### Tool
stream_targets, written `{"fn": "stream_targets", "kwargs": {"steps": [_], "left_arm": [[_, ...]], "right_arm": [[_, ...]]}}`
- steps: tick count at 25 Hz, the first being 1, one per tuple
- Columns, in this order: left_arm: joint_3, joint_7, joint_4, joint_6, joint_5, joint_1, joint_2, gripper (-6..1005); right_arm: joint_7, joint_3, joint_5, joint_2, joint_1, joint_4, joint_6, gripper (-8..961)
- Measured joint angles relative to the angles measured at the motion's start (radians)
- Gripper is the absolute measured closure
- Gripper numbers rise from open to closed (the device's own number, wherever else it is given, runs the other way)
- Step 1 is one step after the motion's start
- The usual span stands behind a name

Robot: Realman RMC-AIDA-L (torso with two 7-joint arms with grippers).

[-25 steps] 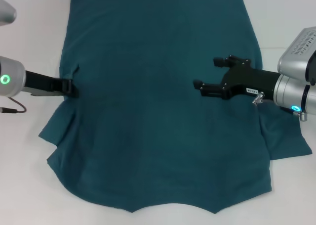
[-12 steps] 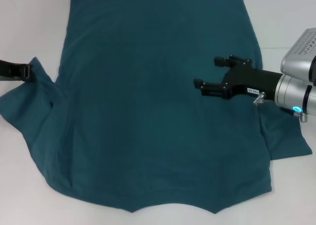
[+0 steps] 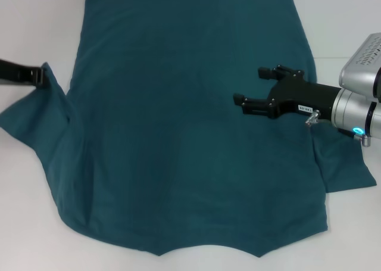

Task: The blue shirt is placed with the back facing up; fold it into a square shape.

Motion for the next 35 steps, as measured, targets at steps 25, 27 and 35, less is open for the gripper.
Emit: {"fn": "stream_targets", "kwargs": {"steps": [25,27,35], "left_arm": [[0.057,-0.018,0.051,0.087,0.071,-0.075,-0.063,1000],[0.069,-0.018,0.051,0.091,0.069,-0.082,-0.075,1000],[0.084,-0.019,0.004,0.091,0.054,-0.131,-0.102,1000]], "right_arm": [[0.000,0.000,0.023,0.000,-0.027,0.000,-0.031,24],[0.000,0.000,0.023,0.000,-0.033,0.000,-0.037,27],[-0.011,0.006,0.029,0.000,-0.065,0.001,-0.063,43]]}}
